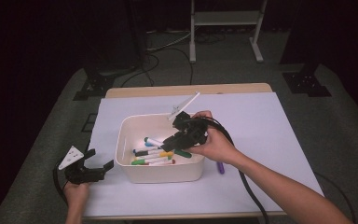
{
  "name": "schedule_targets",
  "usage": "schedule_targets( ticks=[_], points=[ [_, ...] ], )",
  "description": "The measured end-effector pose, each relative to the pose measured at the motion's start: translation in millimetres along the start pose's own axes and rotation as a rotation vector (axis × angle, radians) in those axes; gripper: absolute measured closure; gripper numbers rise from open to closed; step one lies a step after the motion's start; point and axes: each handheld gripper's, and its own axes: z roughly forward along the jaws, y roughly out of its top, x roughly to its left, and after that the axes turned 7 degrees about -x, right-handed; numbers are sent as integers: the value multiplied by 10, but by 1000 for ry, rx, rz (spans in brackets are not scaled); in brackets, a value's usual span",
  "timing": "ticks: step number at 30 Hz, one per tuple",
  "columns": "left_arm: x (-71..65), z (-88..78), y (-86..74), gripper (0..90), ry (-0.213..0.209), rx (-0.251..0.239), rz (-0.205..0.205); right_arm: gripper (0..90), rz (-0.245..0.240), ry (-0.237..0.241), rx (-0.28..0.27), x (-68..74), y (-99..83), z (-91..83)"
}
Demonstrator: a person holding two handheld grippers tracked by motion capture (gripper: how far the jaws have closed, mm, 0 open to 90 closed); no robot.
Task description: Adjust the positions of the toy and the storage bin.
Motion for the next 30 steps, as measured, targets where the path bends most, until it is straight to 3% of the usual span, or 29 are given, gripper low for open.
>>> schedule_targets(
  ticks=[14,24,30],
  points=[
    [2,-2,0,0,-2,-3,-4,758,-20,47,51,-47,67,400],
    [3,-4,-1,0,-2,-8,-7,757,-35,60,67,-62,108,605],
    [5,-2,0,0,-1,-6,-8,757,-45,58,102,-64,114,718]
  ],
)
